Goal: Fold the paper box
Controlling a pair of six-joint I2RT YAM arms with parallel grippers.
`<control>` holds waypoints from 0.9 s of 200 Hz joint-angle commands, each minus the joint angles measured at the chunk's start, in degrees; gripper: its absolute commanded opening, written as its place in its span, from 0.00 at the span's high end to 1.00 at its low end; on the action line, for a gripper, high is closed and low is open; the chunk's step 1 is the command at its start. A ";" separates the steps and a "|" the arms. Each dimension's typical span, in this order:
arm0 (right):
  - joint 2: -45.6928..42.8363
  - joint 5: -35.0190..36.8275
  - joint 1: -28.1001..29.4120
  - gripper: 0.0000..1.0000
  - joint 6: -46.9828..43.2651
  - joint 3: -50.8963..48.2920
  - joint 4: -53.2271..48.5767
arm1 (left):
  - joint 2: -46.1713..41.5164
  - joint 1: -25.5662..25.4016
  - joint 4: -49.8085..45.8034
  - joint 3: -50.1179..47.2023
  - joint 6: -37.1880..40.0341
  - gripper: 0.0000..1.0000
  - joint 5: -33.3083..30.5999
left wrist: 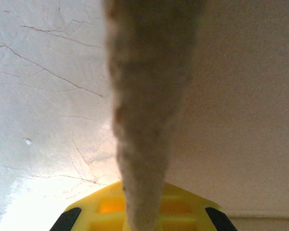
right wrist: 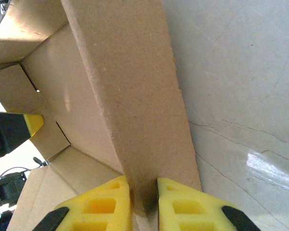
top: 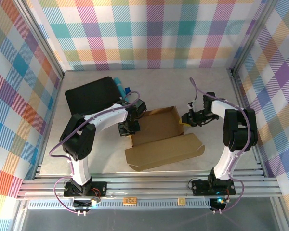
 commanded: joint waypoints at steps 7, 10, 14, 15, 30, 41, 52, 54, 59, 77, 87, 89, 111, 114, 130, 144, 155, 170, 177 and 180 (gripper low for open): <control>2.41 2.94 1.81 0.84 0.29 -0.56 -1.37 | 0.44 0.40 -0.08 0.95 0.18 1.00 -1.18; 2.42 3.24 1.96 0.84 0.29 -0.48 -1.45 | 0.39 0.37 -0.10 1.01 0.23 1.00 -1.17; 2.48 3.60 2.06 0.85 0.21 -0.35 -1.64 | 0.35 0.36 -0.06 0.93 0.13 1.00 -1.18; 2.49 3.67 2.07 0.85 0.25 -0.32 -1.68 | 0.34 0.36 -0.08 0.89 0.14 1.00 -1.18; 2.59 4.63 2.55 0.88 0.23 -0.04 -2.02 | 0.24 0.36 0.00 0.85 0.02 1.00 -1.17; 2.64 5.52 3.16 0.90 0.18 0.21 -2.29 | 0.21 0.36 0.01 0.88 0.06 1.00 -1.09; 2.62 6.38 3.77 0.90 0.05 0.47 -2.65 | 0.22 0.40 0.08 0.94 -0.08 1.00 -1.00; 2.64 6.60 3.87 0.90 0.04 0.47 -2.73 | 0.22 0.37 0.08 0.94 -0.10 1.00 -1.00; 2.62 6.85 4.13 0.90 -0.02 0.58 -2.85 | 0.22 0.36 0.12 1.01 -0.09 1.00 -0.96; 2.68 8.40 5.42 0.92 0.02 1.02 -3.43 | 0.22 0.36 0.26 1.03 -0.10 1.00 -0.96; 2.68 9.80 6.38 0.93 -0.07 1.28 -3.87 | 0.24 0.36 0.26 1.04 -0.05 1.00 -0.92; 2.68 10.16 6.52 0.93 -0.13 1.33 -3.96 | 0.20 0.36 0.25 0.99 -0.05 1.00 -0.96; 2.93 14.01 8.40 1.00 -0.17 2.28 -5.23 | -0.06 0.40 0.42 0.71 -0.29 1.00 -0.84; 3.01 14.59 8.72 1.00 -0.15 2.46 -5.40 | -0.09 0.37 0.43 0.64 -0.29 1.00 -0.87; 2.98 18.75 10.60 1.00 -0.02 3.28 -6.44 | -0.30 0.36 0.52 0.44 -0.34 1.00 -0.91; 2.44 23.18 12.57 1.00 0.53 3.54 -6.77 | -0.37 0.36 0.52 0.38 -0.51 1.00 -0.91; 1.86 27.92 14.13 1.00 1.61 3.65 -6.89 | -0.48 0.36 0.56 0.33 -0.64 1.00 -0.90; 1.01 34.96 16.43 1.00 3.32 3.67 -7.16 | -0.61 0.36 0.51 0.33 -0.74 1.00 -0.96; 0.35 37.94 17.38 1.00 4.06 3.40 -7.01 | -0.63 0.36 0.52 0.34 -0.79 1.00 -1.00; 0.05 39.26 17.84 1.00 4.38 3.31 -6.88 | -0.63 0.36 0.52 0.33 -0.79 1.00 -1.00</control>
